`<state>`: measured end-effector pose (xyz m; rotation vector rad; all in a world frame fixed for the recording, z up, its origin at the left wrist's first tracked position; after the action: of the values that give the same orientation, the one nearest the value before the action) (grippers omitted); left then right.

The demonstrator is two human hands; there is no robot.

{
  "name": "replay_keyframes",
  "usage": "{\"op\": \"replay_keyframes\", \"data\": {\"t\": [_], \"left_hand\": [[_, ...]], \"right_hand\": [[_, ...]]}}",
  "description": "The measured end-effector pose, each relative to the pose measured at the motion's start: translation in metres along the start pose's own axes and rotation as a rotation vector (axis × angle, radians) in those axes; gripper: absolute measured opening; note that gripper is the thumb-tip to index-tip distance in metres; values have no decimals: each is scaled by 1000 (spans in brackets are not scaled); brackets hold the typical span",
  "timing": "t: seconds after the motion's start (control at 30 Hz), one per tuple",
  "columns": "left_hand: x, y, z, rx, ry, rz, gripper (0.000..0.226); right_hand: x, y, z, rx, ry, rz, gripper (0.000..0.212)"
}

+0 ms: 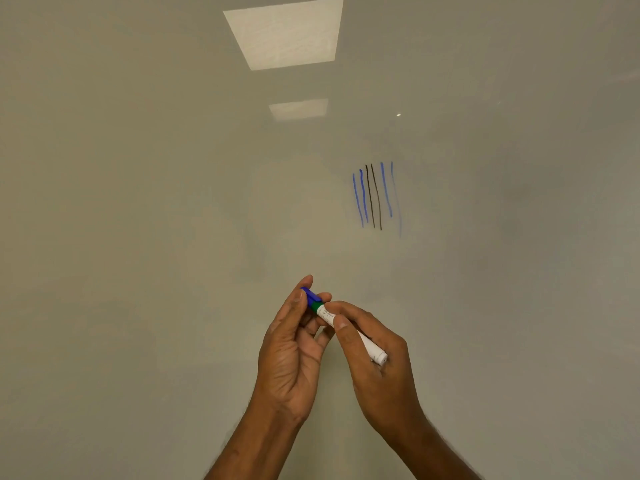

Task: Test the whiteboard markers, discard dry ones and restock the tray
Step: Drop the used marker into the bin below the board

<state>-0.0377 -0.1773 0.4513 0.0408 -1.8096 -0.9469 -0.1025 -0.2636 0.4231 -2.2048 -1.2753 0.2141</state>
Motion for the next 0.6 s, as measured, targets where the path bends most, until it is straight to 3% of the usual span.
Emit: {"op": "replay_keyframes", "data": {"t": [0.17,0.43,0.6], "left_hand": [[-3,-5,0,-22,-5,42,30],[-25,-3,-1,2,17,-129,37],[-50,-6,2,64,112,-305,32]], "right_hand": [[4,6,3,24,7,-7,23],[-7,8,15,52,17,-5,18],[-9,29,35,137,-73,115,23]]}}
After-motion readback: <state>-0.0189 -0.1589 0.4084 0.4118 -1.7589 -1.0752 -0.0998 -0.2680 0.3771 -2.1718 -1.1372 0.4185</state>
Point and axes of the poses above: each hand's wrist, its own z-axis away from the middle knuckle, its own x-axis out of the palm, y = z × x, the point moved 1 cm from there along -z, towards the middle knuckle, and after that the axes turned 12 degrees about -x, right-handed, at the moved point
